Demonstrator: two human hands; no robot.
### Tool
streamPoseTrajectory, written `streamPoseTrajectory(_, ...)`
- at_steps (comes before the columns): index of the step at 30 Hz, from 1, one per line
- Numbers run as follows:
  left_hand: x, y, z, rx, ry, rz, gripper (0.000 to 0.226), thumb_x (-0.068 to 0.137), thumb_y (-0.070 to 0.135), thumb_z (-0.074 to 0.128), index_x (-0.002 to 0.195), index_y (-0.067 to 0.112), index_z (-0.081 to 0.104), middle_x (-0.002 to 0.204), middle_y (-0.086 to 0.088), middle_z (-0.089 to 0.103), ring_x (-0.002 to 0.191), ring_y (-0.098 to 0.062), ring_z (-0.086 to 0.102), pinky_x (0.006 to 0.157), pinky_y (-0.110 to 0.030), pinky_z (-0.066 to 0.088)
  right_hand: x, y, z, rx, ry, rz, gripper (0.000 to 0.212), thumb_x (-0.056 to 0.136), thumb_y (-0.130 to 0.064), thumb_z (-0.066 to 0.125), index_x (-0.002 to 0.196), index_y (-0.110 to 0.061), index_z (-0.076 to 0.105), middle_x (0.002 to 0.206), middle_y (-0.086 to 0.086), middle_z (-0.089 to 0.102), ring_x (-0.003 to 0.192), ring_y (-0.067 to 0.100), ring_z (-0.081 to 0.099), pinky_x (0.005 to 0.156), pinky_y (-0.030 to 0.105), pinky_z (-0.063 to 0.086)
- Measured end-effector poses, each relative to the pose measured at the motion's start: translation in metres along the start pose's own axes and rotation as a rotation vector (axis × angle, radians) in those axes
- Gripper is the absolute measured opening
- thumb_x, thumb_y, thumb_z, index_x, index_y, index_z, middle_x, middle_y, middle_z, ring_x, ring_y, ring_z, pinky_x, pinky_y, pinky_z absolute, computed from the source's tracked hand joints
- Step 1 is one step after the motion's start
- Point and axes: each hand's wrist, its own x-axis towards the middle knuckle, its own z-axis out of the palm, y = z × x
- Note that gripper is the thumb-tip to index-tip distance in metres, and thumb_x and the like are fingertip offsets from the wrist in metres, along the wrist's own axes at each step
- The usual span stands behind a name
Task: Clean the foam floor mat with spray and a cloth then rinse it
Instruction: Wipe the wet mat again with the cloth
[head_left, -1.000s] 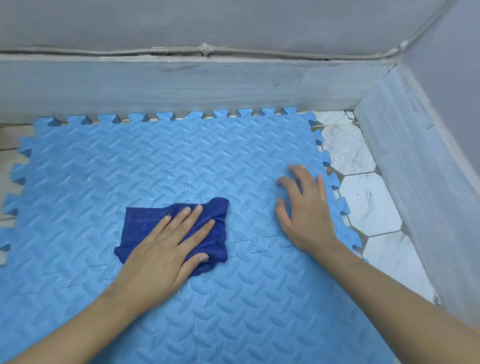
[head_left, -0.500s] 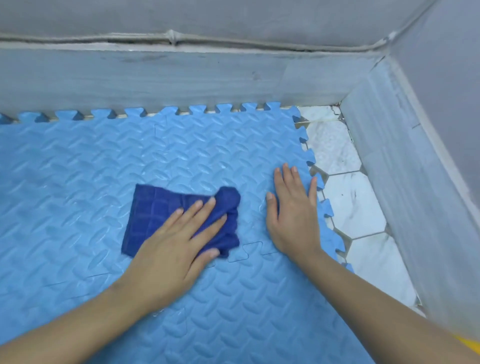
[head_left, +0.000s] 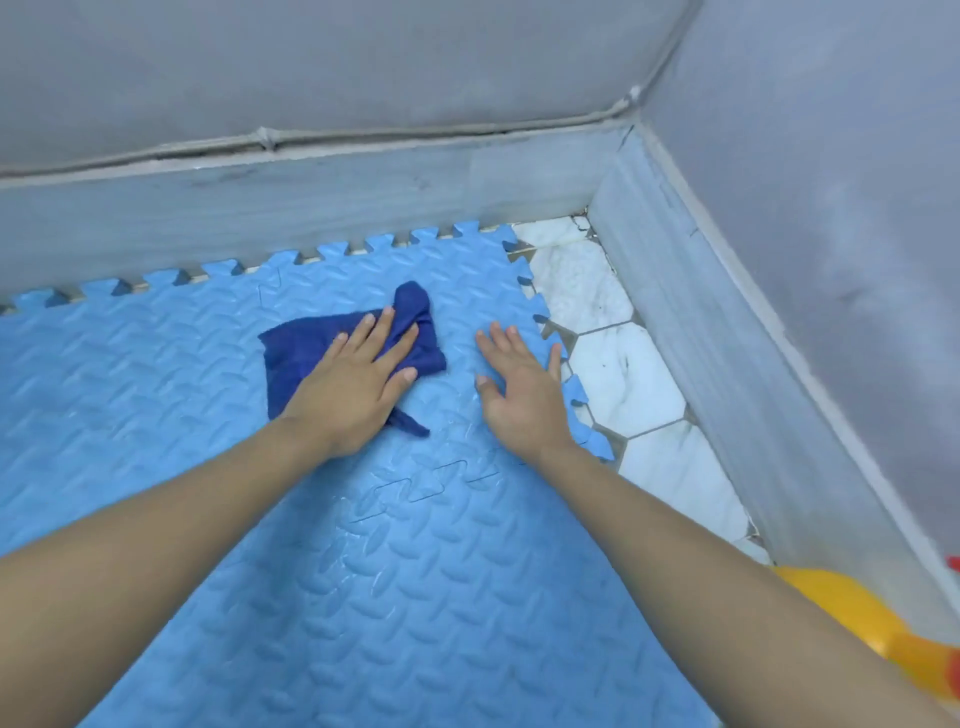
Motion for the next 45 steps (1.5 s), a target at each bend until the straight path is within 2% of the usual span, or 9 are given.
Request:
streamPoseTrajectory(5,-0.132,0.078,0.071,0.184,-0.023,0.490,0.055,0.101,0.051,0.016,0.140,0.025,0.045,0.154,-0.006,0.031,0.138,-0.023,0.036,0.111,-0.037,0.020,0.014,0.015,-0.062,0.538,-0.310,0.207,0.060,0.090,0.012,0.045,0.144,-0.014,0.046,0.154,0.002,0.039,0.144,0.011,0.031,0.118,0.030,0.023)
streamPoseTrajectory(9,-0.155,0.115,0.094,0.168,-0.105,0.559,0.054,0.101,0.050,0.017,0.140,0.025,0.045,0.154,-0.005,0.032,0.137,-0.019,0.039,0.110,-0.037,0.022,-0.023,0.030,-0.095,0.161,-0.085,0.232,0.053,0.088,0.004,0.043,0.134,-0.018,0.059,0.130,0.001,0.061,0.115,0.021,0.057,0.098,0.025,0.040)
streamPoseTrajectory(13,-0.049,0.099,0.064,0.191,0.111,0.303,0.065,0.100,0.049,0.009,0.142,0.014,0.043,0.151,-0.013,0.037,0.134,-0.028,0.044,0.110,-0.041,0.022,-0.124,0.041,-0.085,0.172,0.101,0.325,0.057,0.090,0.006,0.039,0.141,-0.018,0.050,0.132,0.008,0.061,0.124,0.025,0.053,0.095,0.021,0.039)
streamPoseTrajectory(18,0.046,0.108,0.038,0.039,0.166,-0.096,0.057,0.102,0.042,0.019,0.152,0.015,0.018,0.160,-0.011,0.010,0.147,-0.026,0.010,0.119,-0.042,0.006,-0.219,0.066,-0.060,0.124,-0.180,0.270,0.055,0.106,-0.013,0.031,0.156,-0.024,0.010,0.160,-0.013,0.011,0.148,0.003,0.010,0.112,0.009,0.005)
streamPoseTrajectory(26,-0.125,0.136,0.092,0.199,0.028,0.542,0.062,0.099,0.048,0.014,0.140,0.014,0.047,0.155,-0.011,0.027,0.145,-0.024,0.020,0.113,-0.039,0.019,-0.258,0.074,-0.040,-0.219,-0.095,0.122,0.073,0.091,0.013,0.035,0.156,-0.005,0.005,0.160,0.001,-0.014,0.149,0.012,-0.010,0.121,0.024,0.000)
streamPoseTrajectory(29,-0.107,0.137,0.095,0.223,0.025,0.493,0.064,0.099,0.050,0.010,0.145,0.017,0.039,0.157,-0.008,0.022,0.147,-0.022,0.014,0.115,-0.040,0.015,-0.308,0.084,-0.017,-0.281,-0.004,0.176,0.055,0.102,-0.025,0.035,0.152,-0.003,0.025,0.162,0.011,0.017,0.150,0.022,0.015,0.122,0.037,0.014)
streamPoseTrajectory(35,-0.036,0.180,0.086,0.038,0.104,0.142,0.054,0.102,0.040,0.021,0.151,0.018,0.022,0.160,-0.009,0.010,0.147,-0.027,0.009,0.118,-0.044,0.007,-0.323,0.099,-0.008,-0.375,-0.035,0.148,0.061,0.104,-0.045,0.020,0.155,-0.011,0.017,0.164,0.002,0.011,0.152,0.015,0.005,0.121,0.042,0.013)
streamPoseTrajectory(42,-0.159,0.166,0.112,0.216,-0.081,0.720,0.055,0.097,0.045,0.028,0.142,0.018,0.043,0.156,-0.009,0.026,0.140,-0.024,0.032,0.112,-0.043,0.022,-0.326,0.098,-0.007,-0.366,-0.019,0.157,0.062,0.103,-0.041,0.027,0.155,-0.010,0.017,0.164,0.005,0.011,0.152,0.016,0.004,0.120,0.046,0.019)
streamPoseTrajectory(45,-0.125,0.169,0.108,0.216,-0.016,0.713,0.056,0.098,0.046,0.024,0.144,0.019,0.040,0.156,-0.008,0.026,0.141,-0.022,0.031,0.114,-0.042,0.020,-0.325,0.096,-0.008,-0.365,-0.014,0.155,0.062,0.104,-0.042,0.020,0.155,-0.009,0.016,0.164,0.007,0.009,0.152,0.017,0.002,0.120,0.046,0.018)
